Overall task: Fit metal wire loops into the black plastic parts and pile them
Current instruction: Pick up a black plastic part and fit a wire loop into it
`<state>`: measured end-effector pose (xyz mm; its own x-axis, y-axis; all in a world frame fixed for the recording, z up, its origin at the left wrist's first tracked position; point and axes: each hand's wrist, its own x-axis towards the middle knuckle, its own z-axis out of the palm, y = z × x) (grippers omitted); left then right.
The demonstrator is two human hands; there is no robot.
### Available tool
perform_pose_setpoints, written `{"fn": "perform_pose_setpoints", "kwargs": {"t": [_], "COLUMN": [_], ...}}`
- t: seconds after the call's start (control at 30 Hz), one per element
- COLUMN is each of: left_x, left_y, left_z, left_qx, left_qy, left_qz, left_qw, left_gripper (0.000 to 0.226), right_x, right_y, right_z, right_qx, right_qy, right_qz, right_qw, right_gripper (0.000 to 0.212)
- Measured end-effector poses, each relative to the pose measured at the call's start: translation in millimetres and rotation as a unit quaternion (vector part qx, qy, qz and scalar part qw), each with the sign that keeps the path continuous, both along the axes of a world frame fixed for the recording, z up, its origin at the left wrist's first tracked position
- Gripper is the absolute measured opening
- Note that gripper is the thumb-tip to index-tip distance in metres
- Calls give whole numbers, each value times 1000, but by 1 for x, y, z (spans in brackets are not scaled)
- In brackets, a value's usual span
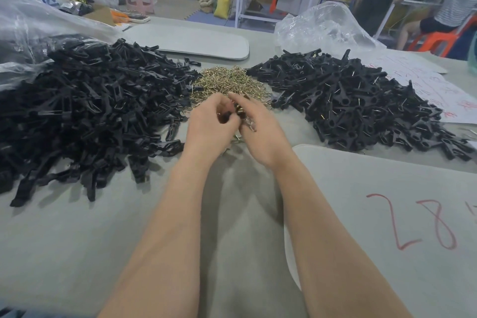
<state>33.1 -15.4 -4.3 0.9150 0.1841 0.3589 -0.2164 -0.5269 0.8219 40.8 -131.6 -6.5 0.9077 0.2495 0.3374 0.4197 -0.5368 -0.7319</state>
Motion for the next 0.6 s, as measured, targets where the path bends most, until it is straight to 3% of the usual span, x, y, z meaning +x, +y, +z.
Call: {"fn": "perform_pose_setpoints", "kwargs": {"t": [0.07, 0.13, 0.27, 0.37, 0.47, 0.6], "left_x": [-2, -2, 0, 4, 6, 8], "left_y": [-3, -4, 0, 1, -12, -19], "left_z": [1, 2, 2, -7, -14, -21], "left_qx": [-2, -24, -42, 93, 239, 276], "left_qy": [-2, 3, 9, 64, 99, 91], "left_qz": [-32, -36, 33, 44, 10, 19], "left_qw": [999, 999, 999, 993, 966, 957], "left_gripper": [19, 19, 18, 25, 32, 34], "right_x": [1, 2, 6, 8, 10, 11], "right_y": [0, -3, -15, -24, -29, -28], "right_z": [1, 1, -2, 1, 2, 1], "right_qx": [-17, 0, 78, 88, 111, 142], "right_qy": [-14, 8, 36, -14, -2, 36], "right_qz": [4, -26, -131, -226, -262, -240], "right_qw": [1000, 1000, 988, 970, 959, 960], "right_gripper": [57, 44, 25, 25, 30, 27]}}
